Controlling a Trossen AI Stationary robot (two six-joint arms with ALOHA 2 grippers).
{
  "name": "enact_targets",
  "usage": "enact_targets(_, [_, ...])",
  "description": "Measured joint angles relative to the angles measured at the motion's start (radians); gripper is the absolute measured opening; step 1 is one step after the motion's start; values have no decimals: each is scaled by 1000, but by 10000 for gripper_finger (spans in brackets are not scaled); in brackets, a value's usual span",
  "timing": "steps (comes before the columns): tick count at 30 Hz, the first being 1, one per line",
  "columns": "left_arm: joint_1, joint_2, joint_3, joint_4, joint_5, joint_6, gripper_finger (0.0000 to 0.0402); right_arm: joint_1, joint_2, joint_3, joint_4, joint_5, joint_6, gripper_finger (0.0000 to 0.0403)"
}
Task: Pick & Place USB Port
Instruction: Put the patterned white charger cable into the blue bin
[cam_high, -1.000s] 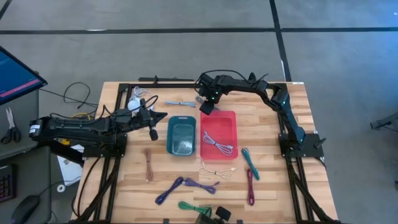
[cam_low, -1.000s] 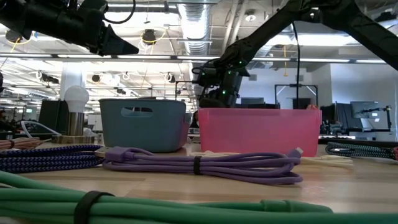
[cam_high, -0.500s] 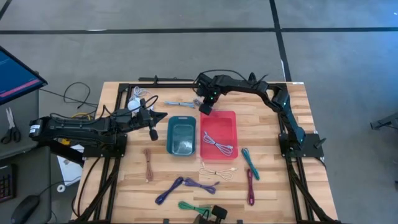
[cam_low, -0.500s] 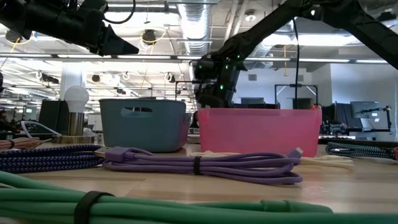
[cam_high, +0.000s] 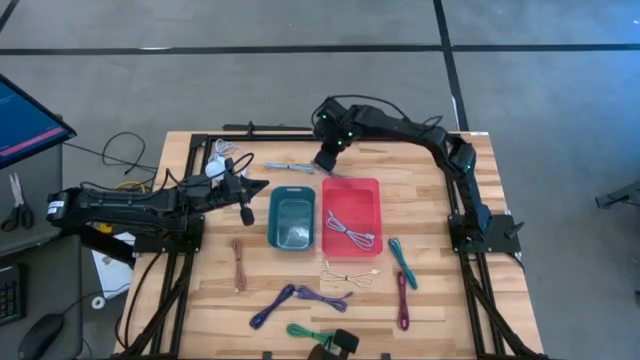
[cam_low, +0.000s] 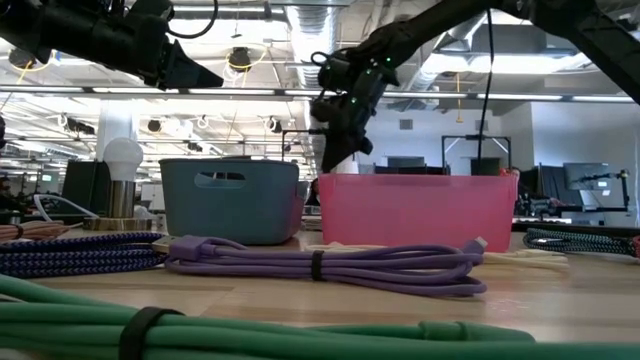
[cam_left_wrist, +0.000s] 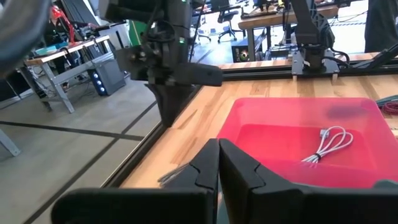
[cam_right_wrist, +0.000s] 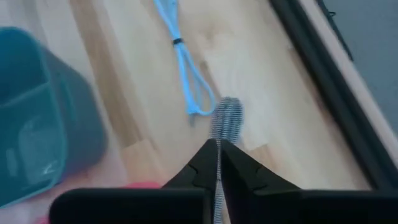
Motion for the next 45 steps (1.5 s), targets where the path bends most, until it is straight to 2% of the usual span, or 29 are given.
enact_targets(14, [0,0,0,0,0,0,11,25,24,1,-5,4,4,169])
enact_targets(19, [-1,0,0,0,0,0,11,25,69,1,-38,1,19,202])
enact_targets(24, [-1,0,0,0,0,0,11,25,126,-3,-49,25,22,208])
enact_targets(33, [2,0,0,0,0,0,11,18,153,-3,-61,19,29,192])
enact_targets(45, [2,0,0,0,0,0,11,17,192,-7,-79,20,29,196])
